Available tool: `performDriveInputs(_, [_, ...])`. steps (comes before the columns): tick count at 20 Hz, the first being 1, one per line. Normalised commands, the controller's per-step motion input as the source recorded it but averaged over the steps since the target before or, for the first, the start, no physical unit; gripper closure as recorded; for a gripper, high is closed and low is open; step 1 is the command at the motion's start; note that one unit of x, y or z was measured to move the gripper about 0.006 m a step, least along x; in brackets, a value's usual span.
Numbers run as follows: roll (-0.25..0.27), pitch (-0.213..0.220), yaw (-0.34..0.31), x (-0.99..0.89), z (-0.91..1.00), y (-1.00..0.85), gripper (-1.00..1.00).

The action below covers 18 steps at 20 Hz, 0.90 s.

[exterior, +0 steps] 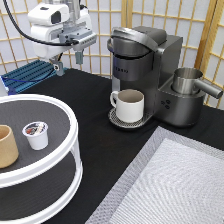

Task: Make coffee

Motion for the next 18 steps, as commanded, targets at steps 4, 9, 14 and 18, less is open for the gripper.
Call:
performDriveInputs(4, [0.023, 0.063, -0.005, 0.16, 0.20, -0.03, -1.00])
performDriveInputs(9, [0.081, 0.153, 0.031, 0.75, 0.85, 0.00, -1.00])
performDriveInputs(14, [0.101, 0.129, 0.035, 0.86, 0.94, 0.00, -1.00])
performDriveInputs(18, [0.136, 0.108, 0.034, 0.84, 0.87, -0.11, -1.00])
